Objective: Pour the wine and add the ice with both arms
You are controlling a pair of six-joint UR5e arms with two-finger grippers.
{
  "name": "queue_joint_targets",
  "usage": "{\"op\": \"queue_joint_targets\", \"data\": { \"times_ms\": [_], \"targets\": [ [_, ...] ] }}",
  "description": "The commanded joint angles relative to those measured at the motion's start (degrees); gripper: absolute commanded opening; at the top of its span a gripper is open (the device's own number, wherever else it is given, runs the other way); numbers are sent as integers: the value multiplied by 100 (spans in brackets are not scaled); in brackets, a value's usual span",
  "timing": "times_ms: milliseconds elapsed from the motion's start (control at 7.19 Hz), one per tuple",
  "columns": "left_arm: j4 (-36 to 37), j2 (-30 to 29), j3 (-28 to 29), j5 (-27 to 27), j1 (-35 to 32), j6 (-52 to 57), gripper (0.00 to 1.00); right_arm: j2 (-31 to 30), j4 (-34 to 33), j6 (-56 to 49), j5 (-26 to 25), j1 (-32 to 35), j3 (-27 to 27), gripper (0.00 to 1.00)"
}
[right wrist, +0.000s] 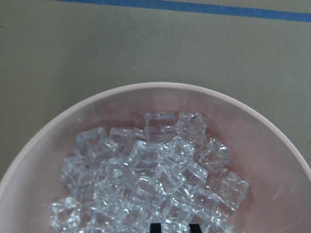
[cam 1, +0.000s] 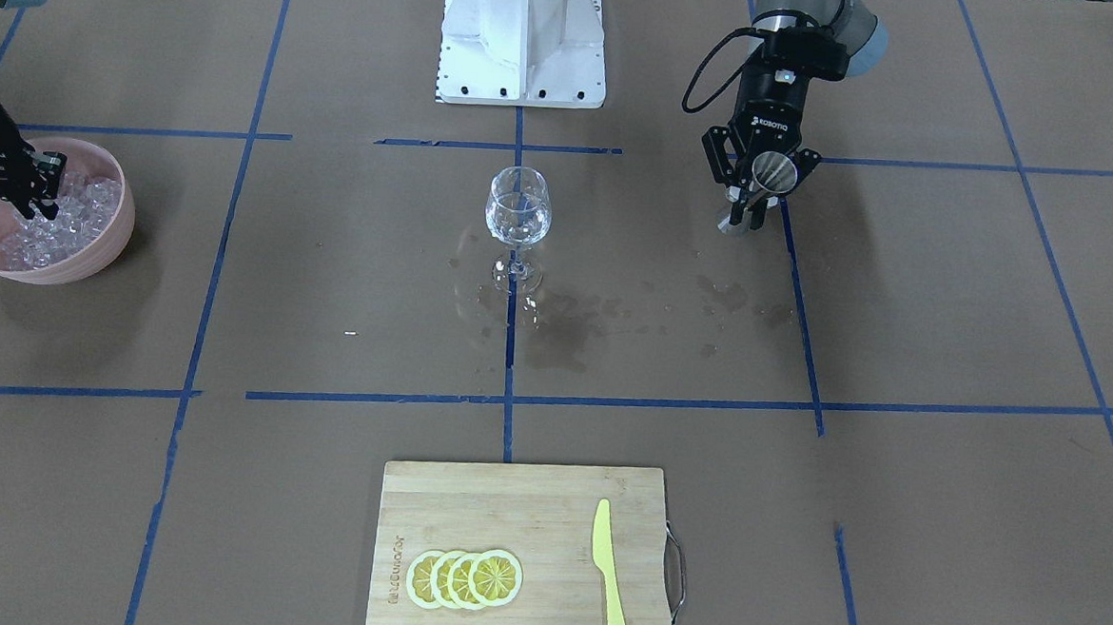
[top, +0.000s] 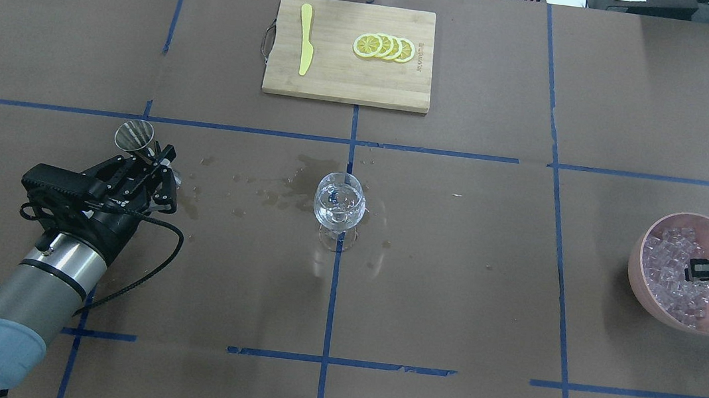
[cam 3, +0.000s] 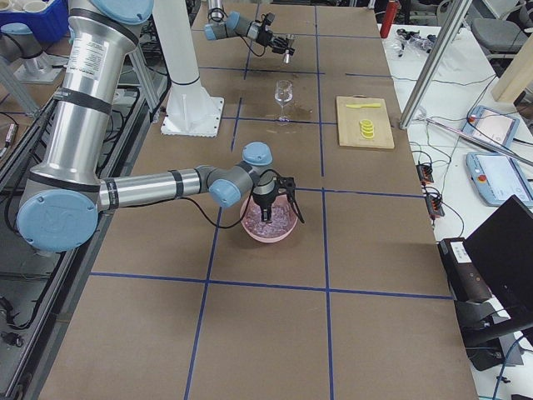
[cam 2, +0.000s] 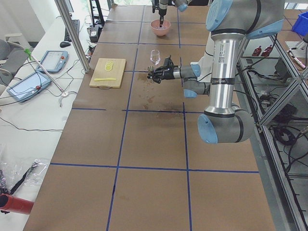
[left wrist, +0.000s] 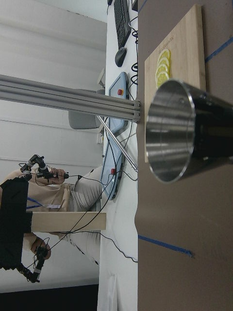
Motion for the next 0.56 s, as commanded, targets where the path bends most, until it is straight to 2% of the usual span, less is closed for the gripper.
{"op": "queue_joint_targets", "data": {
  "times_ms": [0, 278, 417],
  "targets": [
    [0, 27, 0, -51, 0, -1, 0, -47, -41, -2, 52, 35, 274, 0],
    [9, 279, 9, -471, -9, -771, 0, -73, -59, 25, 52, 53, 572, 0],
    [0, 508, 0, -473, -9, -853, 0, -65, -67, 33, 61, 70, 678, 0]
  ]
}}
